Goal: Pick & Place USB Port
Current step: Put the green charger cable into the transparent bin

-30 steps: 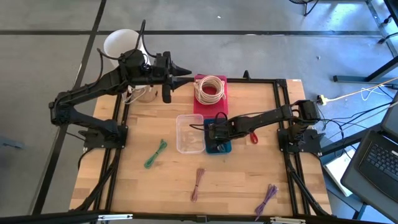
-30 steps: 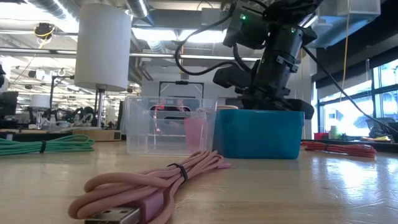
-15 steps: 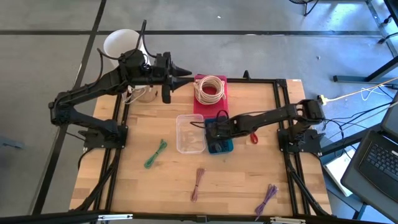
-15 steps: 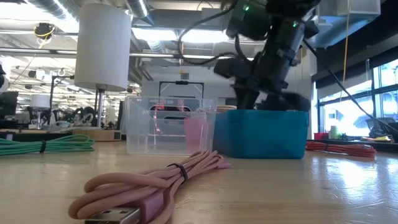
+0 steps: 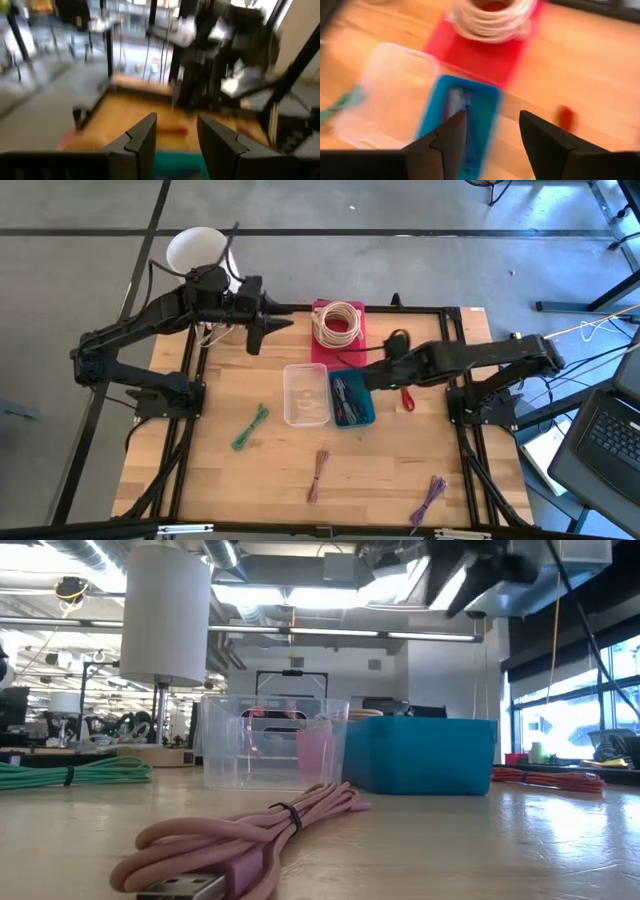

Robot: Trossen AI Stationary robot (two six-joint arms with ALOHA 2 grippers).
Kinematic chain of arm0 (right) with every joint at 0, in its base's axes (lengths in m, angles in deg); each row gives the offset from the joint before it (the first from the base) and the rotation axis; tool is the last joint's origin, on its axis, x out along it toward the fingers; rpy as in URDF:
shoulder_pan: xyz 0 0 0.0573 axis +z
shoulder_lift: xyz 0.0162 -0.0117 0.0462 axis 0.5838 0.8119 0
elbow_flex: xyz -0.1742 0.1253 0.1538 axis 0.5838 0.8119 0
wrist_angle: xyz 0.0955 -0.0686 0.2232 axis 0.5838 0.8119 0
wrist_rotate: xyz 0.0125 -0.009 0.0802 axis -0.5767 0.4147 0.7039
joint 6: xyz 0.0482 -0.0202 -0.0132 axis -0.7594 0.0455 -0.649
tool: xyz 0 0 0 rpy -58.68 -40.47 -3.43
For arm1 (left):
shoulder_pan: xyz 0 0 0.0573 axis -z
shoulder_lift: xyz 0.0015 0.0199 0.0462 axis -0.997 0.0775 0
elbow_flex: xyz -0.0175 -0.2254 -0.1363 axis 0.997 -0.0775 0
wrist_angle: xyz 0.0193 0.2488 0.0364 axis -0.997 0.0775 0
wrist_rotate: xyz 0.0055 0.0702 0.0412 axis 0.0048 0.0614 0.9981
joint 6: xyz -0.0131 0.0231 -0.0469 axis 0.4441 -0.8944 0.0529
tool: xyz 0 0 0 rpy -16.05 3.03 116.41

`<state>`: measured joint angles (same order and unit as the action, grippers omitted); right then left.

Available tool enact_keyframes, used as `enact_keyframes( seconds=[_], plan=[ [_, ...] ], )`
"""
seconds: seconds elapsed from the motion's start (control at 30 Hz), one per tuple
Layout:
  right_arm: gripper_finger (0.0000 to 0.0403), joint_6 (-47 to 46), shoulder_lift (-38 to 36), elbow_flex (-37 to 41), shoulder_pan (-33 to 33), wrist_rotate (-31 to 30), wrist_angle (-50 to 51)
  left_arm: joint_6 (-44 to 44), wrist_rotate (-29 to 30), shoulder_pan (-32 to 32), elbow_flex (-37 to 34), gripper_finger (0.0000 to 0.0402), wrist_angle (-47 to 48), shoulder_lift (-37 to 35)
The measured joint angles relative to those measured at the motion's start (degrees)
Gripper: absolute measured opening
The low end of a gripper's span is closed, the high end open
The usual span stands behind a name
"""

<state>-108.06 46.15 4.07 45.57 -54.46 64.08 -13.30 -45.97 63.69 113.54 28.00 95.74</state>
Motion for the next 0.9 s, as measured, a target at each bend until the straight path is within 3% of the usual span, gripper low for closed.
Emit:
enact_keyframes(
  seconds=[0.17, 0.3, 0.5, 0.73, 0.9],
  plan=[
    [0.0188, -3.2, -1.2, -4.9, 0.1, 0.5, 16.9, 2.6, 0.1, 0.0, 0.0, 0.0134, 18.3, -0.2],
    [0.0188, -3.3, -1.3, -5.5, 0.1, 2.8, 23.0, 7.2, 0.7, 0.1, -0.1, 0.0134, 36.7, 0.3],
    [0.0188, -0.9, -1.1, -5.1, 0.1, -0.2, 22.8, 18.9, 12.7, 3.7, -0.7, 0.0134, 57.1, 0.4],
    [0.0188, 7.4, -1.0, -5.1, 0.1, -3.0, 22.7, 36.9, 13.3, 12.6, -10.7, 0.0134, 59.3, 0.0],
    [0.0188, 12.4, -1.3, -5.1, 0.1, -3.7, 22.8, 48.0, 7.6, 21.7, -21.6, 0.0134, 47.6, 0.0]
  ],
)
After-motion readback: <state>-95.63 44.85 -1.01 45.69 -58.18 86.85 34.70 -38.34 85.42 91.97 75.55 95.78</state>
